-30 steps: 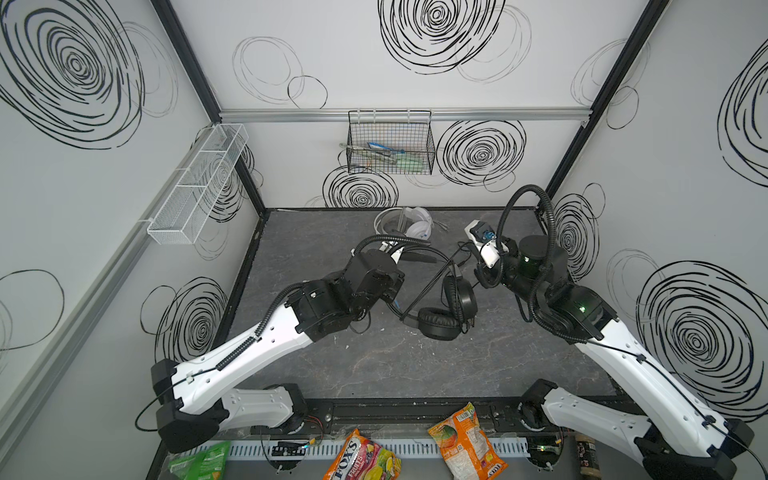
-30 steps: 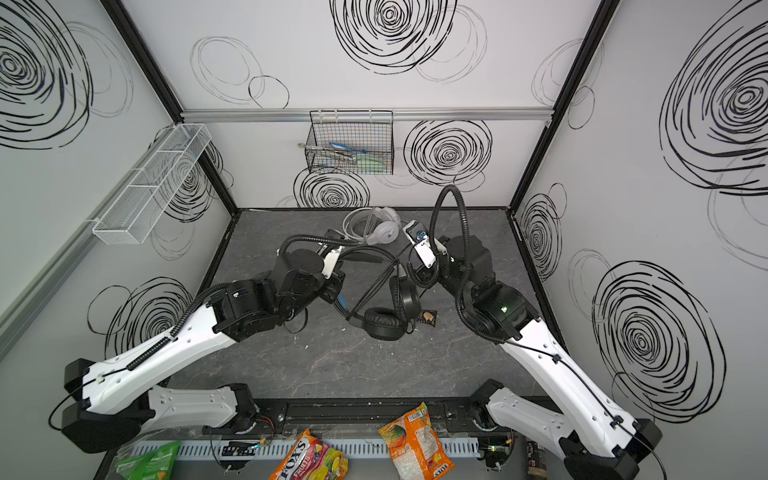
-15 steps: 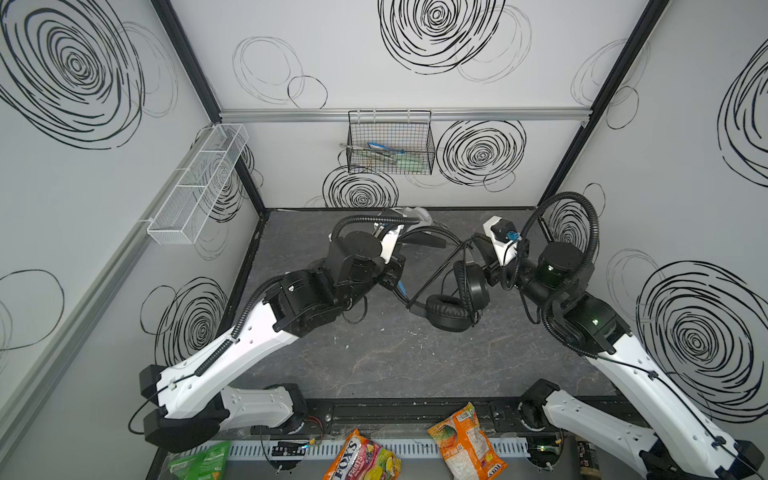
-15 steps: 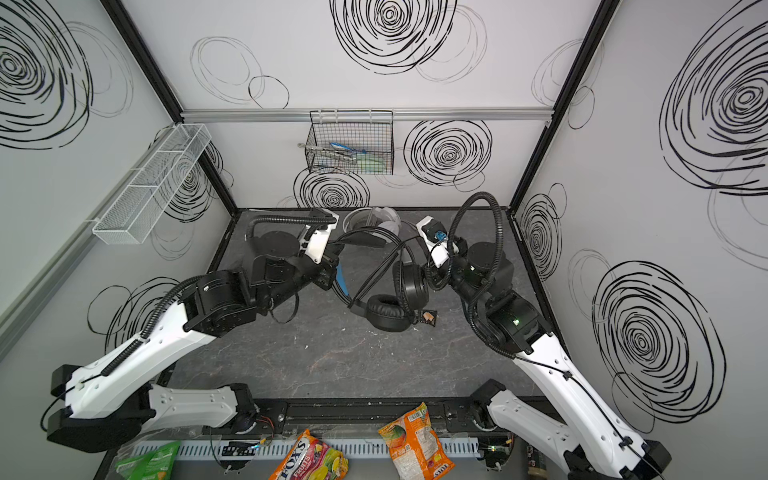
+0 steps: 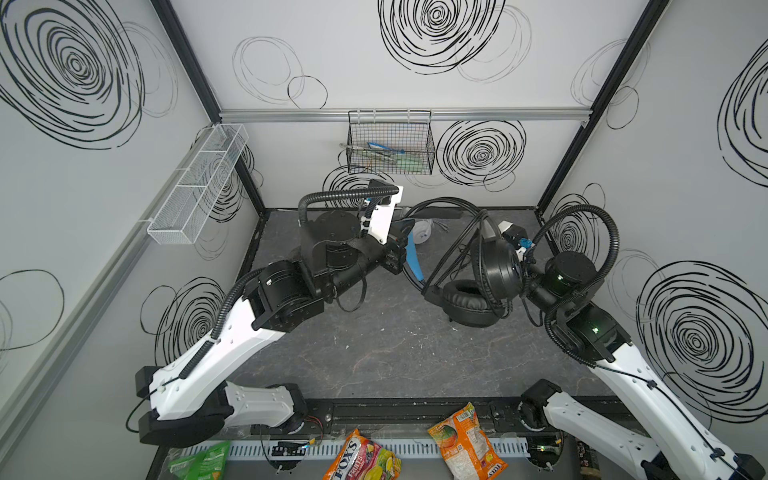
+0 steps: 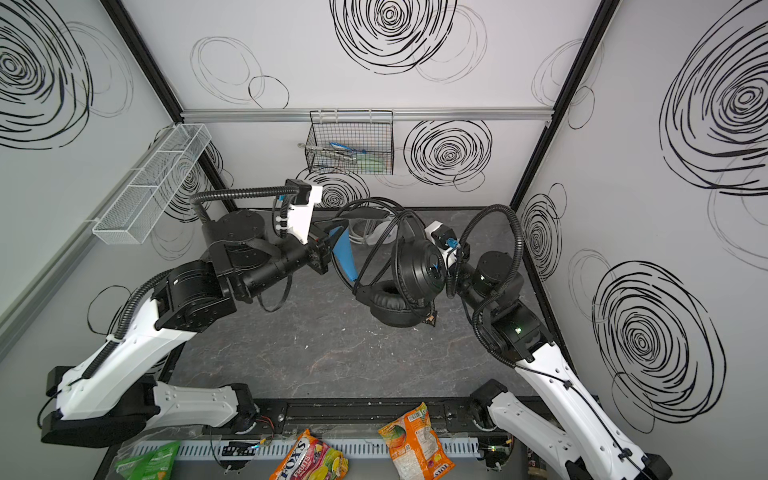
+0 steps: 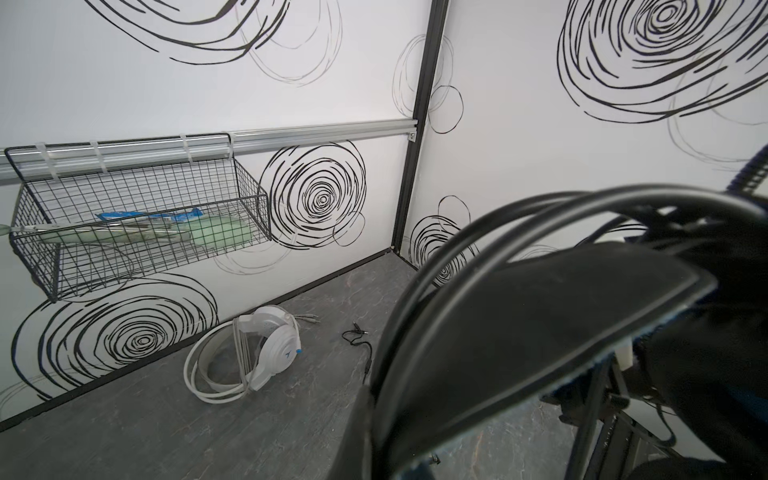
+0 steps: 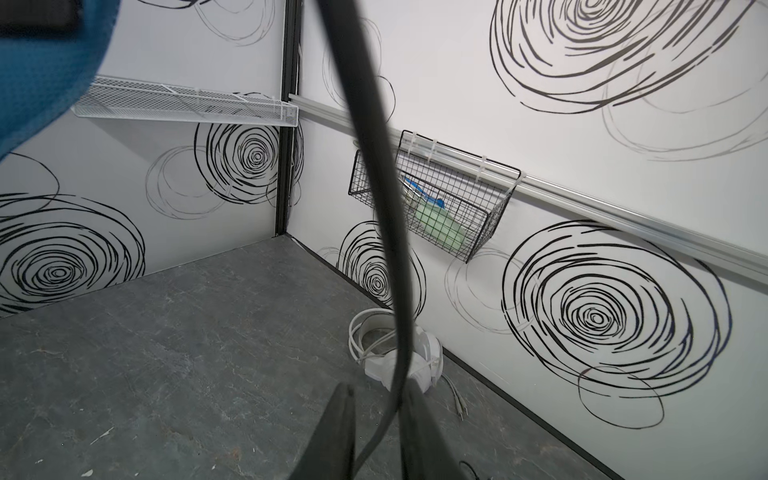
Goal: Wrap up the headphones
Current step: 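Lift the headset with the left while the right wraps cable around the earcup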
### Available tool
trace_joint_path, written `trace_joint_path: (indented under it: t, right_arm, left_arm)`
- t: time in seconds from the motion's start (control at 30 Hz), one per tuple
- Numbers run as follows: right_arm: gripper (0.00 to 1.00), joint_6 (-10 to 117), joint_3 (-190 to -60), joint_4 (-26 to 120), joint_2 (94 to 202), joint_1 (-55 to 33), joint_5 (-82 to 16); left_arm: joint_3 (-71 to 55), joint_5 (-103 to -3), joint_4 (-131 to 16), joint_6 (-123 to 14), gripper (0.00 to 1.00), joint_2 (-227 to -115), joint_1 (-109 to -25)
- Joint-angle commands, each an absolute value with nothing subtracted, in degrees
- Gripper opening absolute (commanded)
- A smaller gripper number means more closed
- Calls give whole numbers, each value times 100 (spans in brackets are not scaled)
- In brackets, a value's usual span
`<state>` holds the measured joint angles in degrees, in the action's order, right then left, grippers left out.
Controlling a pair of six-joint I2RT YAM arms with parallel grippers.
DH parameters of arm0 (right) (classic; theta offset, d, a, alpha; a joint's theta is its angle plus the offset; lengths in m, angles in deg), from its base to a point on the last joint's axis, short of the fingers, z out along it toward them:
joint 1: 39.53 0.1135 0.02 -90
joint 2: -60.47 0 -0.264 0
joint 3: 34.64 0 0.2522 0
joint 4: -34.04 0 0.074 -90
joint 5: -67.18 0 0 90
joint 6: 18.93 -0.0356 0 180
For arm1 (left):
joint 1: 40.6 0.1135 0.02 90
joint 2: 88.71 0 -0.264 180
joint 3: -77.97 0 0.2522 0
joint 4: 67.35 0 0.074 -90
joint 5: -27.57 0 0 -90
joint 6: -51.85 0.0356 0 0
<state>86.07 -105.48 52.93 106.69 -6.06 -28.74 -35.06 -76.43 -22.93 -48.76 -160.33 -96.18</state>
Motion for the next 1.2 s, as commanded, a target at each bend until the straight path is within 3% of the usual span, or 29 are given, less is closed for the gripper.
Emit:
trace_joint_path:
  t: [0.0,0.27,0.5,0.77,0.93,1.17]
  right_arm:
    - [25,8473,-10335,4849,10537,-604,-3229]
    - [38,7550,-9649,3860,10363,-613,-3980]
    - [40,7083,-9301,3367,10365,-613,-4283]
    - [38,6957,-9115,3250,10428,-612,-4297]
    - [28,6954,-9014,3266,10425,-613,-4421]
    - [28,6460,-8366,2762,10494,-613,-4638]
  left_arm:
    - [-3931,-7374,-3264,-5353,0,-16075,-9659]
    - [-4297,-7193,-3450,-5598,0,-16235,-9661]
    - [-4311,-7183,-3519,-5684,0,-16219,-9661]
    - [-4338,-7184,-3660,-5754,0,-16175,-9642]
    - [-4335,-7152,-3748,-5851,0,-16131,-9597]
    - [-4441,-7093,-3902,-5941,0,-16229,-9566]
